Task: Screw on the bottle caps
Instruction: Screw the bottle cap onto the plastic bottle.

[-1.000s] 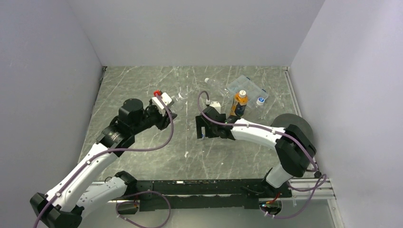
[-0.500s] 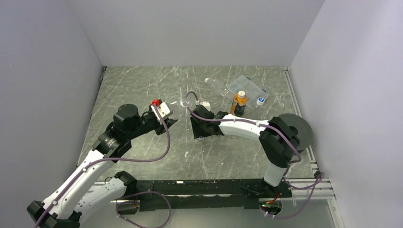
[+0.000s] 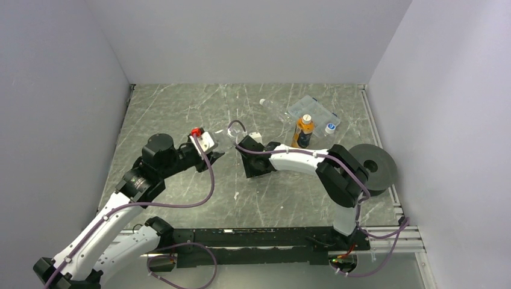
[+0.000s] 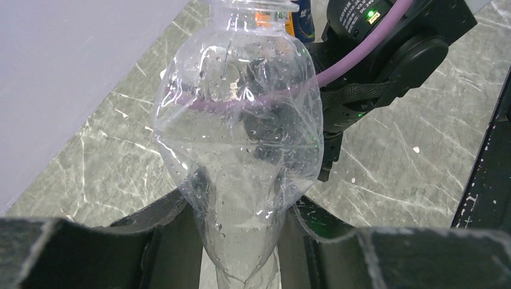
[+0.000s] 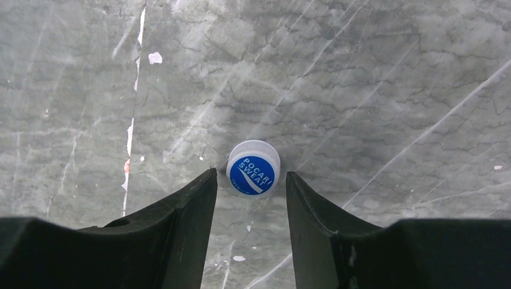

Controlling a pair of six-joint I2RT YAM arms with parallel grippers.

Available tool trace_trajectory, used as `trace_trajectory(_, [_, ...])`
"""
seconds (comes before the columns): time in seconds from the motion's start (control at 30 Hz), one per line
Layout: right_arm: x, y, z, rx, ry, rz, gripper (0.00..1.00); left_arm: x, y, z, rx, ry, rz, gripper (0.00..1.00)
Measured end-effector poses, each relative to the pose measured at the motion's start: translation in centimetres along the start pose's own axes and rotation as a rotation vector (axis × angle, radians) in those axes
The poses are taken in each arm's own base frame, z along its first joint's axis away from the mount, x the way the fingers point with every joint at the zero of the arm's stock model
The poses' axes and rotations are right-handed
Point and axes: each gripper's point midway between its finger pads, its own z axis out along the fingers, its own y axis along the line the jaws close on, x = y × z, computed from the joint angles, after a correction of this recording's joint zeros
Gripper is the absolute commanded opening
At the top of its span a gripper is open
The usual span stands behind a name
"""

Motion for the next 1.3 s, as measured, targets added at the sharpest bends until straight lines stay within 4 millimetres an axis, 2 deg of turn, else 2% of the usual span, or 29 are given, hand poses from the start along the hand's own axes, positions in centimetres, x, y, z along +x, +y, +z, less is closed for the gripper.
trace_trajectory(0.23, [-0.1,0.0,0.3,0.010,0.001,-0.002,0.45,-0.1,0.0,0.0,0.000,-0.003,0.002,0.00])
trace_trajectory(0.57, [-0.3,0.1,0.4,0.011,-0.003,0.001,0.15,0.1,-0.4,0.0,0.021,0.001,0.005,0.00])
trace_trajectory(0.67, [-0.4,0.0,0.1,0.009,0.002,0.003,0.11,0.3,-0.8,0.1,0.048,0.004,0.011,0.00])
trace_trajectory(0.73, [-0.6,-0.1,-0.9,-0.014,0.007,0.008,0.10,0.5,-1.2,0.2,0.073,0.010,0.013,0.00])
trace_trajectory(0.83, [-2.7,-0.6,-4.2,-0.104,-0.032,0.053,0.09,0.6,-1.9,0.4,0.112,0.008,0.009,0.00])
trace_trajectory(1.0, [-8.6,-2.7,-13.3,-0.327,-0.221,0.163,0.08,0.3,-3.2,0.5,0.192,-0.013,0.007,0.00])
trace_trajectory(1.07, [-9.9,-3.4,-17.0,-0.416,-0.293,0.179,0.08,0.4,-3.8,0.6,0.229,-0.016,0.004,0.00])
trace_trajectory(1.17, [-10.3,-3.1,-21.1,-0.544,-0.345,0.168,0.09,0.7,-4.5,0.8,0.274,-0.011,-0.004,0.00])
trace_trajectory(1.3, [-9.7,-1.8,-25.6,-0.718,-0.373,0.119,0.09,1.8,-5.3,1.1,0.324,0.026,-0.022,0.00])
